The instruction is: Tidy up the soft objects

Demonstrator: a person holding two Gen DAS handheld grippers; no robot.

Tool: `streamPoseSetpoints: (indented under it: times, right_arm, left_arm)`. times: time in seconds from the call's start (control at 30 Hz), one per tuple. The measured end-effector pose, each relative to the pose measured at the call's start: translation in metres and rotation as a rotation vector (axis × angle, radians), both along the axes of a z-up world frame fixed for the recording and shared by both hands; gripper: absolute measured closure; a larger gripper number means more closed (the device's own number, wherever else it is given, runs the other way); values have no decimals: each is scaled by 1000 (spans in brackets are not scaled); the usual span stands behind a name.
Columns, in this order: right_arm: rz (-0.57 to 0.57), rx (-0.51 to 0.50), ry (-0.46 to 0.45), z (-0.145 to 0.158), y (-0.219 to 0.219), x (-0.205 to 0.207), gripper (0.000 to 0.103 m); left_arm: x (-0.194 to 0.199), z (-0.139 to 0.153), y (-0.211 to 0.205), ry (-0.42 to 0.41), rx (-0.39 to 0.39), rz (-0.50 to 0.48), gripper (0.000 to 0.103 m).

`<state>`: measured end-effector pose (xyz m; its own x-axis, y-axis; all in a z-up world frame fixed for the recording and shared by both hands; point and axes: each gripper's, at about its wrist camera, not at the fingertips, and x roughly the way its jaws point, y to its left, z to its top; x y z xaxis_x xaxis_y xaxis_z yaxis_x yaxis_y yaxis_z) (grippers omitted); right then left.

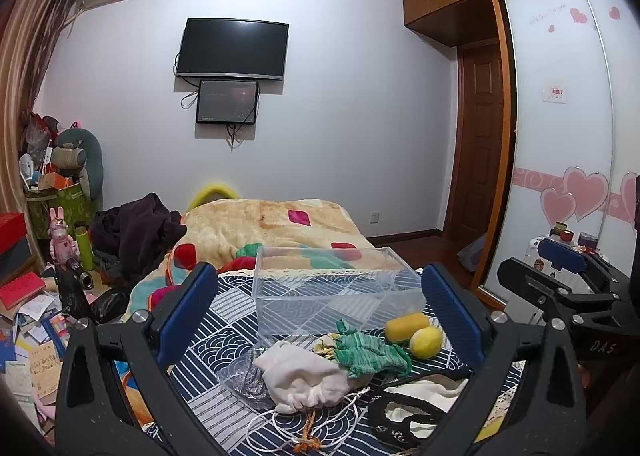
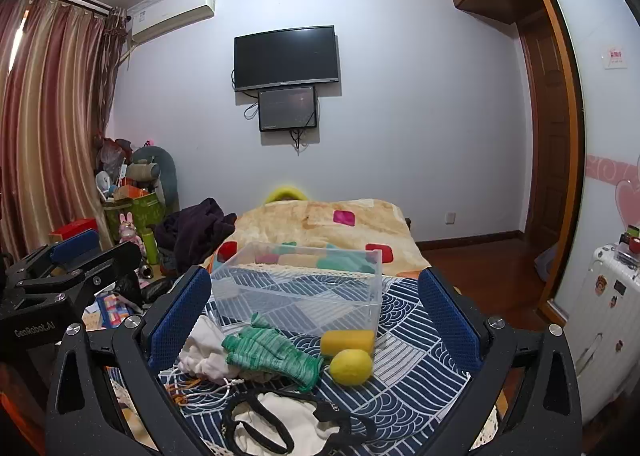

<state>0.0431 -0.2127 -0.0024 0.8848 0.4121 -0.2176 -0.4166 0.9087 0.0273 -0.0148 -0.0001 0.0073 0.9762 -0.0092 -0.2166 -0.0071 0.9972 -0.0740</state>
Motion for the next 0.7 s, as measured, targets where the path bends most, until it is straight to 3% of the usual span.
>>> streamPoseSetpoints:
  times: [0.7]
  right_arm:
    - [4, 2, -11, 3, 2, -4, 0]
  left_arm:
    - [2, 1, -3, 0, -6, 1, 0]
